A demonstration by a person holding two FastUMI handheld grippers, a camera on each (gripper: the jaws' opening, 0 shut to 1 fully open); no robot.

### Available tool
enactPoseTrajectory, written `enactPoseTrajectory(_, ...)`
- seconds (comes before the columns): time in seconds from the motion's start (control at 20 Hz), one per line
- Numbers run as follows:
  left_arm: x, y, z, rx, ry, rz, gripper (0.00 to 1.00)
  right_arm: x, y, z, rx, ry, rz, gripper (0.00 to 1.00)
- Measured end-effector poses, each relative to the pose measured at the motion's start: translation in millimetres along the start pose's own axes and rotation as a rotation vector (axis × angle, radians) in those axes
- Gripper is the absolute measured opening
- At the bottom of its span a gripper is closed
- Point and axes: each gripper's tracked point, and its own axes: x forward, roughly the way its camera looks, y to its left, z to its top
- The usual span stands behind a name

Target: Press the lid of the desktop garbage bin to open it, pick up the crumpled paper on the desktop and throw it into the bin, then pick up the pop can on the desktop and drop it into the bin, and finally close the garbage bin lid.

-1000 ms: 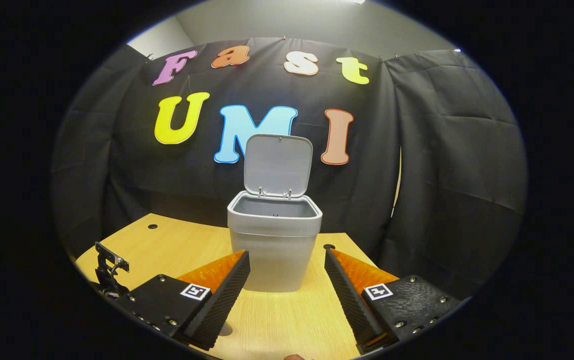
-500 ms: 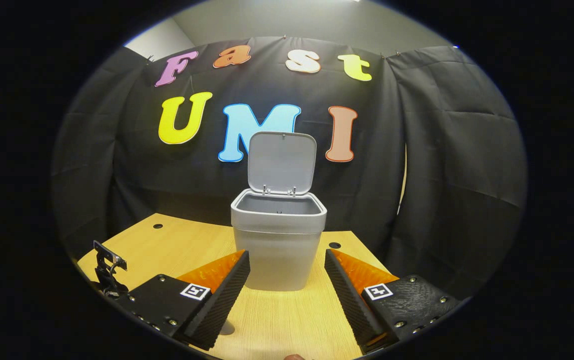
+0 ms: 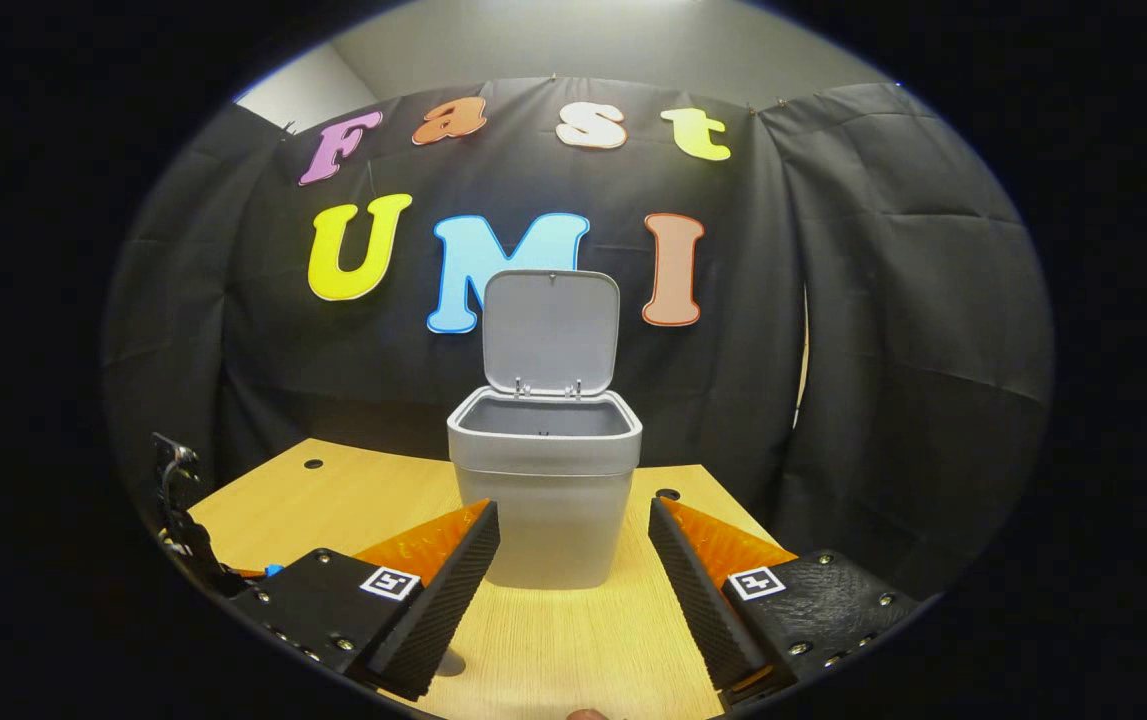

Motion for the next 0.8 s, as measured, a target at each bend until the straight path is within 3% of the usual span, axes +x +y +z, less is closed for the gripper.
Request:
enactPoseTrajectory(0.2,-0.1,-34.5,45.7,0.0,-0.07,-0.041,0.14,4.5,-10.3,0.1,0.005,-0.011,-0.011,0.96)
enactPoseTrajectory(0.45,-2.2,-79.0,98.8,0.037,-0.162,-0.097,0.16,10.3,-22.4,-7.2,0.002,-0.009,-0.023,0.96)
enactPoseTrajectory(0.8,-1.6,-153.7,175.2,0.052,-0.284,-0.236,0.18,13.4,-37.6,-10.8,0.001,-0.002,-0.055,0.96)
